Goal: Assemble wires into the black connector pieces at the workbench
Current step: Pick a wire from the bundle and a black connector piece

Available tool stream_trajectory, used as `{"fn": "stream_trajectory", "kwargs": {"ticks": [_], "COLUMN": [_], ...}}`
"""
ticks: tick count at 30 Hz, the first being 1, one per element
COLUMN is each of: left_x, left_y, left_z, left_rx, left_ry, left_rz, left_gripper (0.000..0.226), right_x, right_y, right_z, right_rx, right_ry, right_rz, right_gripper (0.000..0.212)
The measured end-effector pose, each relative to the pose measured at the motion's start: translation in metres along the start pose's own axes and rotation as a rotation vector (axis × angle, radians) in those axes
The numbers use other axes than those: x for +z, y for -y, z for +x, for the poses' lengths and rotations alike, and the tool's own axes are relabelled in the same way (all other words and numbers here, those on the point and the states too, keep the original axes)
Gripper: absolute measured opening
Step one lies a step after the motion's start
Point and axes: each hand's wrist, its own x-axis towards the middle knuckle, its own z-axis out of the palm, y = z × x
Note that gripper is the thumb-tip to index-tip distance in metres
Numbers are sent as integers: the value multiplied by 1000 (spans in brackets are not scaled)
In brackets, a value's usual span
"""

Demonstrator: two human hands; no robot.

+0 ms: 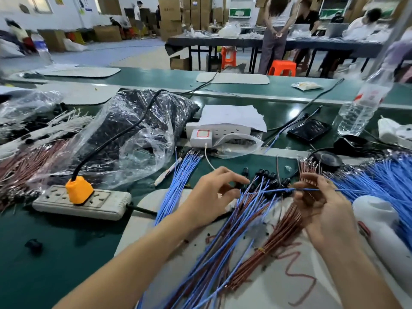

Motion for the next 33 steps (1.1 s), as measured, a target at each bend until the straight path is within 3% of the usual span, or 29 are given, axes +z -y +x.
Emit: {"fn": "stream_trajectory", "kwargs": {"ticks": [6,10,14,18,23,27,33], "left_x": [6,7,9,9,10,9,9], "left_y": [11,13,13,11,6,6,6], "left_z": [-5,-5,-4,-5,-7,-7,-7], "left_rx": [-45,-95,-49,19,55,102,69], "left_ry": [-152,-66,96,26,-73,-138,-129], "left_rz": [-51,-72,-12,-53,-204,-192,-205], "left_gripper": [27,29,29,26,42,27,25], "right_x": [2,6,13,14,20,21,21], "right_y": [-2,-1,-9,-27,-35,-22,-23], "right_z": [-4,-10,-15,-22,-24,-27,-40], "right_rx": [-10,-52,-144,-255,-267,-477,-843], "right_ry": [-23,-3,164,260,244,160,199], "right_rz": [50,22,-154,-589,-523,-437,-582], "right_gripper": [32,26,14,16,26,28,29]}}
